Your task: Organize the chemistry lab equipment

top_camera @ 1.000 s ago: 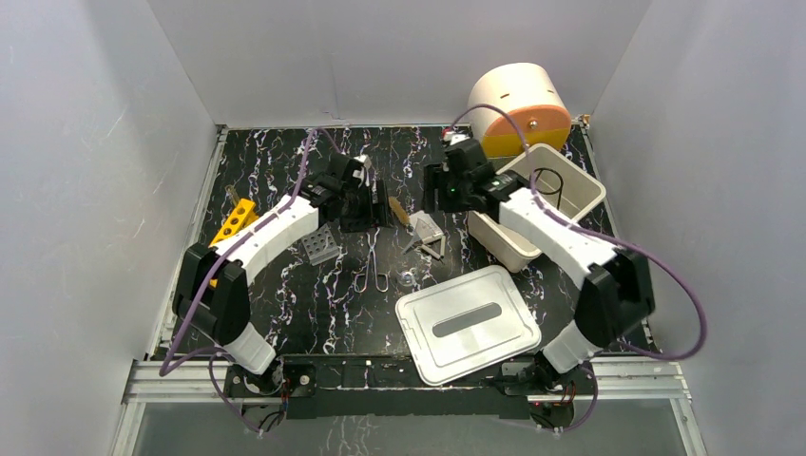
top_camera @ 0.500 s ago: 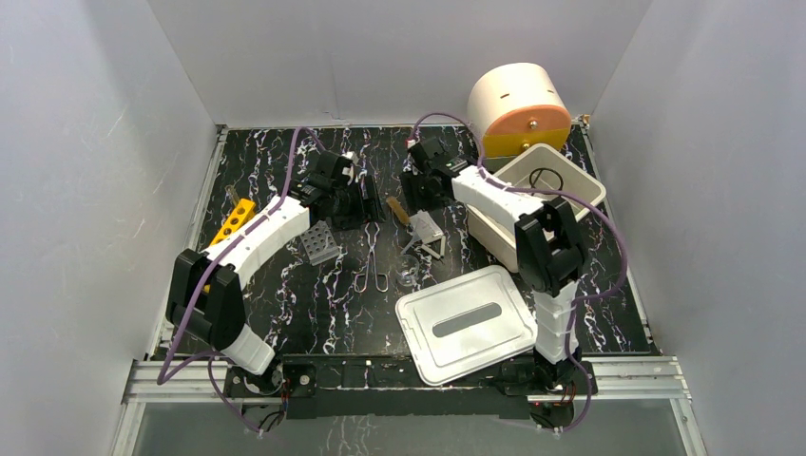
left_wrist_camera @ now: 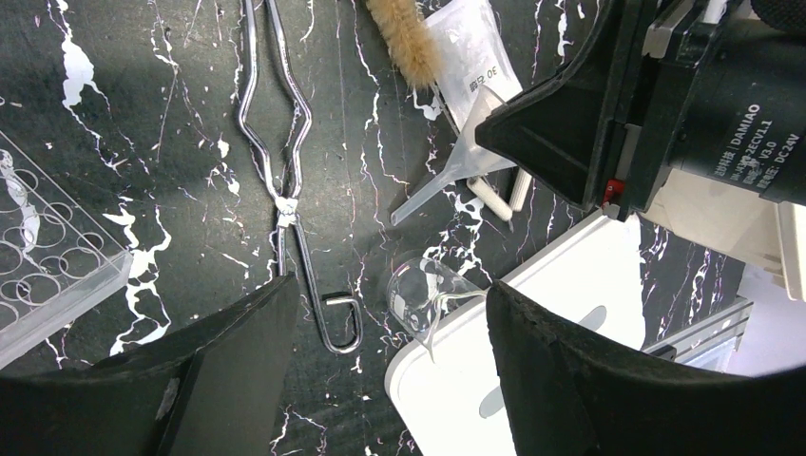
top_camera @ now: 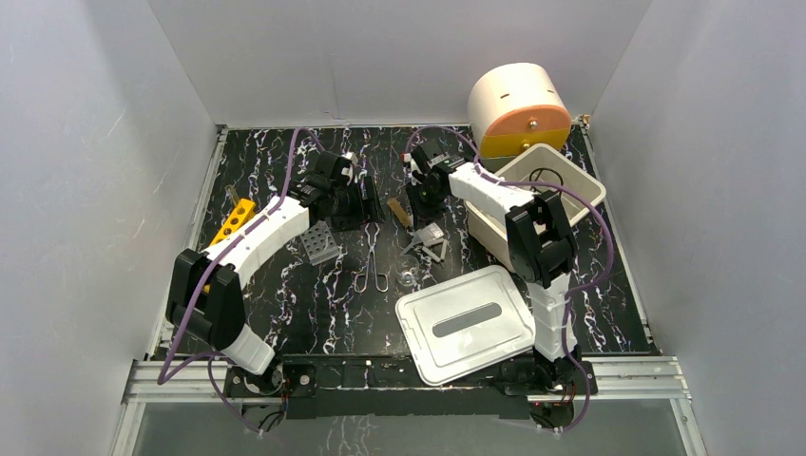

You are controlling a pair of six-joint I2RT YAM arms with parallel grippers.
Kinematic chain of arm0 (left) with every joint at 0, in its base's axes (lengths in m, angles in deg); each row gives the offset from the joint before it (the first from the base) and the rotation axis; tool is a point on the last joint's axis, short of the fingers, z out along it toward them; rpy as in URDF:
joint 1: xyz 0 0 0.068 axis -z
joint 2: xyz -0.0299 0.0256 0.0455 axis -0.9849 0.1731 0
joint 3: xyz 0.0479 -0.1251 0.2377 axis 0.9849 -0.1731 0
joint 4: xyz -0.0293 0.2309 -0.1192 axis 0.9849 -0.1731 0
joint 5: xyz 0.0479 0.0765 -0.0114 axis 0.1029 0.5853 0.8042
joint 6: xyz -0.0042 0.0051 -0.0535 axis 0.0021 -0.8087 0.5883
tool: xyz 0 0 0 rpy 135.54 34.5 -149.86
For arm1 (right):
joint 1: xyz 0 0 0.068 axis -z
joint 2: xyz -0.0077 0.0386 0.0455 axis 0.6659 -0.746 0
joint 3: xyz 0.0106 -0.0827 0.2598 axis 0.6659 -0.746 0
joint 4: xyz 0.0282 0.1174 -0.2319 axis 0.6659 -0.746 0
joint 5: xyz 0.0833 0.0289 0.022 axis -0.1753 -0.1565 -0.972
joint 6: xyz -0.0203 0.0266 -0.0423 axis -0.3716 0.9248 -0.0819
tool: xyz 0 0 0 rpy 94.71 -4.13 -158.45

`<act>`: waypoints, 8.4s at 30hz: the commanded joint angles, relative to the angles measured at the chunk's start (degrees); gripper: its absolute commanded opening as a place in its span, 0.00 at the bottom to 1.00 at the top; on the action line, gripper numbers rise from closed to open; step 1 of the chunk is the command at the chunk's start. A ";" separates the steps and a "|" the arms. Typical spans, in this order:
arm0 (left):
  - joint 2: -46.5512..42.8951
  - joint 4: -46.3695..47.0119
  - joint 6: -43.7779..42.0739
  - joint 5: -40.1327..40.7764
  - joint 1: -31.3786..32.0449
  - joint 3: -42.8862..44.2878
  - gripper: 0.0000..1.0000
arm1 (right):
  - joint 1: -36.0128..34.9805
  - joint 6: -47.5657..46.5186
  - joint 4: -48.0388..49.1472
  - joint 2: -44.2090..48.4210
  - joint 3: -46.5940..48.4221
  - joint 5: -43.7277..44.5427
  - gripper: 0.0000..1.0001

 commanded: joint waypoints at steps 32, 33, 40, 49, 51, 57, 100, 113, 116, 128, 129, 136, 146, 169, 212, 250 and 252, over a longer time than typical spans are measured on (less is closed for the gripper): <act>-3.34 -1.56 -0.99 2.39 -0.74 0.81 0.72 | 9.90 3.62 13.15 35.22 -8.16 20.77 0.00; -3.24 -1.60 -0.97 2.20 -0.75 0.81 0.72 | 10.27 4.19 12.53 36.67 -9.30 24.47 0.00; -2.17 -1.29 -1.23 1.17 -0.75 1.05 0.72 | 13.62 5.76 6.46 44.19 -17.71 33.28 0.00; -0.73 -1.14 -1.23 -0.47 -0.76 1.42 0.72 | 15.40 3.94 8.98 43.93 -26.14 24.51 0.00; -0.68 -1.13 -1.23 -0.59 -0.75 1.56 0.72 | 15.59 3.18 9.92 41.39 -26.36 22.13 0.00; -1.20 -1.19 -1.26 -0.26 -0.75 1.41 0.72 | 17.99 -0.61 12.93 34.91 -27.65 14.58 0.00; 0.16 -2.56 -1.15 2.43 -0.83 1.90 0.75 | 26.68 1.49 19.65 37.50 -27.91 7.60 0.54; 4.44 -3.00 -4.93 12.47 4.11 -0.60 0.67 | 26.66 4.96 15.59 43.06 -20.10 1.80 0.57; 8.09 -3.63 -3.93 14.80 4.68 0.83 0.69 | 26.67 6.12 16.45 43.28 -20.57 0.21 0.57; 19.11 -0.94 -2.95 17.15 5.21 4.67 0.54 | 26.63 7.34 19.46 44.46 -21.54 -2.53 0.56; 19.61 -1.04 -3.37 17.35 5.27 4.94 0.53 | 26.68 7.47 19.70 44.52 -21.61 -2.90 0.56; 22.17 -3.67 -3.60 19.76 7.06 6.23 0.43 | 26.67 8.48 21.71 44.51 -22.12 -3.63 0.56; 26.45 -6.76 -2.95 18.55 7.87 8.28 0.19 | 26.61 10.30 24.31 44.56 -23.09 -5.18 0.55; 3.98 4.90 -8.25 17.05 3.69 2.03 0.12 | 8.93 15.06 34.39 38.18 -27.45 -8.82 0.54; -1.43 4.66 6.63 2.18 0.92 10.51 0.12 | -2.61 14.88 61.56 21.73 -30.95 -16.69 0.32; -8.15 2.64 -4.43 -1.67 -0.57 16.90 0.98 | 13.95 13.23 21.12 47.70 -21.84 36.16 0.00; -8.17 2.79 -4.32 -1.82 -0.57 16.16 0.98 | 15.10 15.87 16.67 47.69 -20.96 40.66 0.00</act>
